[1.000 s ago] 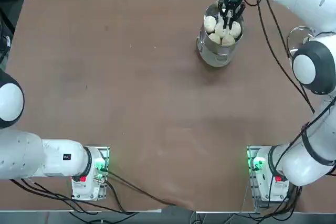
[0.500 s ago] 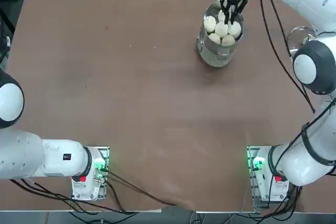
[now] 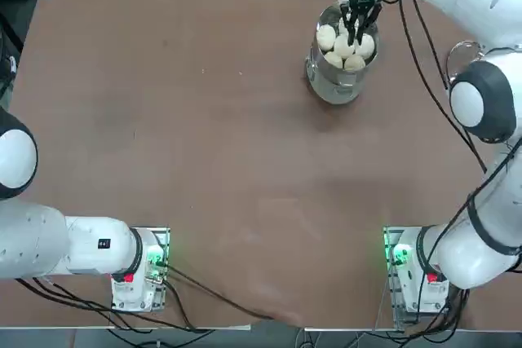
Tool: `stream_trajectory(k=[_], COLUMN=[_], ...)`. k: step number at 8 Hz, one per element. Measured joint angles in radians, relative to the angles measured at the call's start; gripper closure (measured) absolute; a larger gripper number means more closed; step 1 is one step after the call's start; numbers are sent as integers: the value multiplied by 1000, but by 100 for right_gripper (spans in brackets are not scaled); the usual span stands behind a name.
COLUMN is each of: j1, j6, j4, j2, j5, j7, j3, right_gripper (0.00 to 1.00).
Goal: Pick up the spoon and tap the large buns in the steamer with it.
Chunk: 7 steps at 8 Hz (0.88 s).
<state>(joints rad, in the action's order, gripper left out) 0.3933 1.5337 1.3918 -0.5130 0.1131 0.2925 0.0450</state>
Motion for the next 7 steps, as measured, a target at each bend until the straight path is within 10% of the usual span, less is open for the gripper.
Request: stream_trajectory(k=[7], j1=[2], j6=[-5], j4=[-2], j2=[-67], j5=[0], j7=[-33], j3=[-2], right_gripper=[83])
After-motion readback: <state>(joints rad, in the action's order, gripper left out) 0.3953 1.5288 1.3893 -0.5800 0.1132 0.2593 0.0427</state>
